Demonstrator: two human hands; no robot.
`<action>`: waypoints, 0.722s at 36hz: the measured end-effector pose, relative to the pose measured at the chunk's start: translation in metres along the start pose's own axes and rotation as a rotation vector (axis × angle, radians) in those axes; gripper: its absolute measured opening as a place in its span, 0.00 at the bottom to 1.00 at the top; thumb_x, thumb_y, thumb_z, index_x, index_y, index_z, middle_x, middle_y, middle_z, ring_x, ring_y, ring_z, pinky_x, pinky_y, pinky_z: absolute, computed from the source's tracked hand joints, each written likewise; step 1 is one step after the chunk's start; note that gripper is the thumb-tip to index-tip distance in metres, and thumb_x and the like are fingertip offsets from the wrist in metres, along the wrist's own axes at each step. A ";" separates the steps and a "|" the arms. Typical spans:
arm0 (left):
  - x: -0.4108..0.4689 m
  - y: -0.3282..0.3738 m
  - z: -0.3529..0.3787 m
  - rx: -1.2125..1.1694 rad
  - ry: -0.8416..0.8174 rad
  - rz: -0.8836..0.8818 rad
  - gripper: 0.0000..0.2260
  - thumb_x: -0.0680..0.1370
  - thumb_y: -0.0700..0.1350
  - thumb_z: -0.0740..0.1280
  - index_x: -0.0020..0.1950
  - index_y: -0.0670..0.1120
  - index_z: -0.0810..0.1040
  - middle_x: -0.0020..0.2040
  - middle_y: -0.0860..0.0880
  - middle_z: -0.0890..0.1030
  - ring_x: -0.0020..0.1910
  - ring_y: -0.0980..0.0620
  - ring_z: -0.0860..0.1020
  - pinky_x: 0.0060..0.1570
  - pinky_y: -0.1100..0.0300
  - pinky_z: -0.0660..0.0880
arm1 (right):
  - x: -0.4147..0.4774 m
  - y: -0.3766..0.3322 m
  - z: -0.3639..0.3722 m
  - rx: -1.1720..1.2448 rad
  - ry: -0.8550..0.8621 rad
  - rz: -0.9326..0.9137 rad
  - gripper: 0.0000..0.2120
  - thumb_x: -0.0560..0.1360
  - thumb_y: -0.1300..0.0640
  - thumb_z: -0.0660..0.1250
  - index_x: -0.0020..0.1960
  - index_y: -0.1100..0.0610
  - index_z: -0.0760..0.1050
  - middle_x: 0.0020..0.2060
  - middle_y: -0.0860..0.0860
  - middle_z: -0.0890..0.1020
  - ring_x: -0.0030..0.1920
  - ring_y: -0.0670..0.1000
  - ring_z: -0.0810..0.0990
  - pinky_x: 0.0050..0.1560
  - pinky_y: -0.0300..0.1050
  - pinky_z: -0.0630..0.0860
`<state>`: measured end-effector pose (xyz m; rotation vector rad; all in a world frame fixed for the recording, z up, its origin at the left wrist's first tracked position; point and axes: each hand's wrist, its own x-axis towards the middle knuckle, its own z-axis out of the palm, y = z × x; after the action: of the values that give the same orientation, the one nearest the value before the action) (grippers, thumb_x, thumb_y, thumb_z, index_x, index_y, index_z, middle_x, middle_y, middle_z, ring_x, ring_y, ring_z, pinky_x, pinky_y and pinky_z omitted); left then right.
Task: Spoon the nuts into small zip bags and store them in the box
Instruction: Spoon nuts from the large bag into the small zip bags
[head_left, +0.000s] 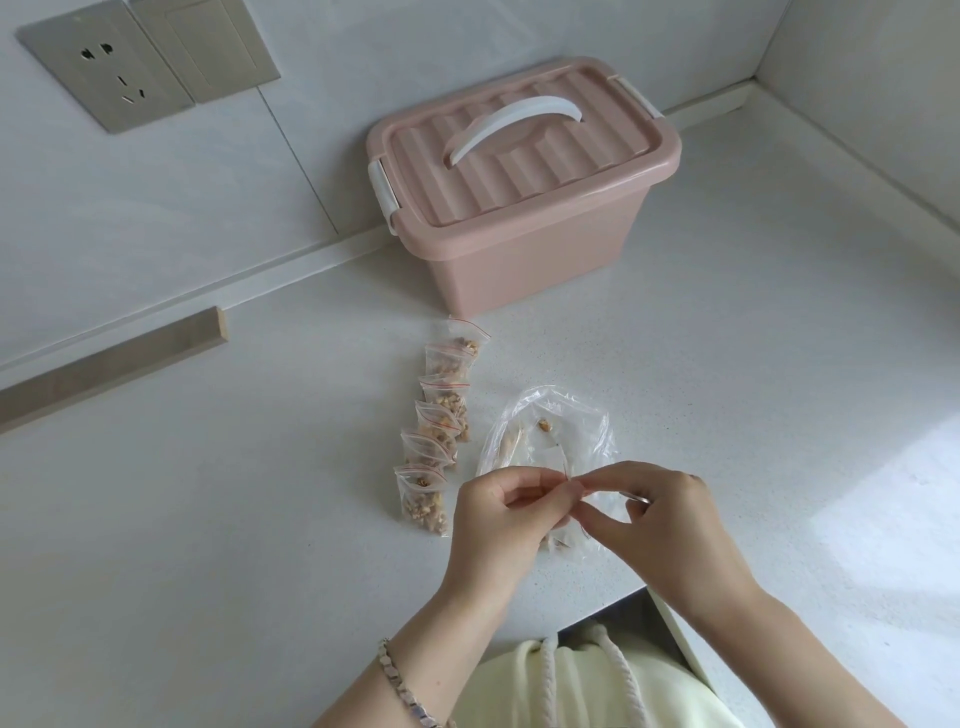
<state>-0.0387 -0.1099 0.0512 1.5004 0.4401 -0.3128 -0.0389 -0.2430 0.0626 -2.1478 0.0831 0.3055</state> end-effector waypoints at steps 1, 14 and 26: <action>0.000 -0.001 0.000 -0.008 0.002 -0.005 0.06 0.70 0.36 0.72 0.38 0.46 0.84 0.36 0.44 0.84 0.35 0.50 0.82 0.46 0.54 0.79 | 0.000 -0.001 0.000 -0.009 0.000 0.002 0.07 0.68 0.57 0.74 0.42 0.45 0.82 0.40 0.37 0.83 0.44 0.34 0.78 0.43 0.26 0.70; 0.004 -0.006 -0.003 0.043 -0.153 0.062 0.10 0.75 0.33 0.66 0.37 0.45 0.78 0.29 0.52 0.80 0.31 0.56 0.77 0.39 0.64 0.76 | 0.005 0.000 -0.006 0.322 -0.024 0.114 0.11 0.66 0.68 0.72 0.31 0.54 0.82 0.25 0.46 0.81 0.22 0.43 0.62 0.24 0.31 0.60; 0.004 0.001 -0.012 0.362 0.073 0.195 0.08 0.69 0.35 0.69 0.35 0.48 0.74 0.28 0.53 0.76 0.26 0.59 0.72 0.30 0.67 0.70 | 0.010 -0.004 -0.010 0.101 0.145 0.069 0.09 0.67 0.63 0.72 0.33 0.51 0.80 0.30 0.42 0.82 0.23 0.38 0.71 0.27 0.26 0.65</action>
<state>-0.0353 -0.0975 0.0503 1.8978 0.3013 -0.1891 -0.0268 -0.2484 0.0692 -2.0675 0.2511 0.1805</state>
